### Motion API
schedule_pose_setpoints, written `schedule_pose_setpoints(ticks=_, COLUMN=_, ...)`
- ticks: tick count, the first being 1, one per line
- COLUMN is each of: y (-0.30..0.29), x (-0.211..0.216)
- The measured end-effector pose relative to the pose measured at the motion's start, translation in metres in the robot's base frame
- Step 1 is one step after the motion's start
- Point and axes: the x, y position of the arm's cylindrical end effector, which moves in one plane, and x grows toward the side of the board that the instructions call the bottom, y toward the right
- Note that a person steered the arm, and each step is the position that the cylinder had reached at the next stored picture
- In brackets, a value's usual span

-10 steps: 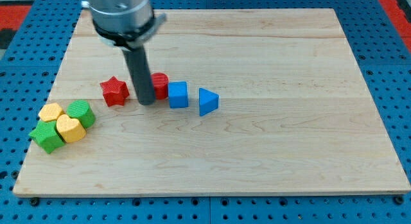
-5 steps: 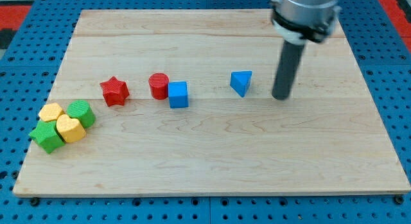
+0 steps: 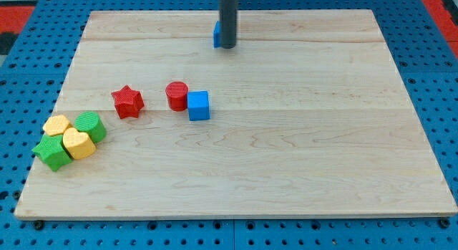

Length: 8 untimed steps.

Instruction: Push the blue triangle to the top right side of the board

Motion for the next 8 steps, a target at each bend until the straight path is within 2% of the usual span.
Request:
schedule_pose_setpoints(ticks=2, y=-0.004, x=-0.037)
schedule_pose_setpoints(ticks=3, y=-0.052, x=-0.045)
schedule_pose_setpoints(ticks=4, y=-0.024, x=-0.067)
schedule_pose_setpoints(ticks=6, y=0.097, x=-0.074)
schedule_pose_setpoints(ticks=7, y=0.1, x=-0.074)
schedule_pose_setpoints(ticks=8, y=0.012, x=-0.074)
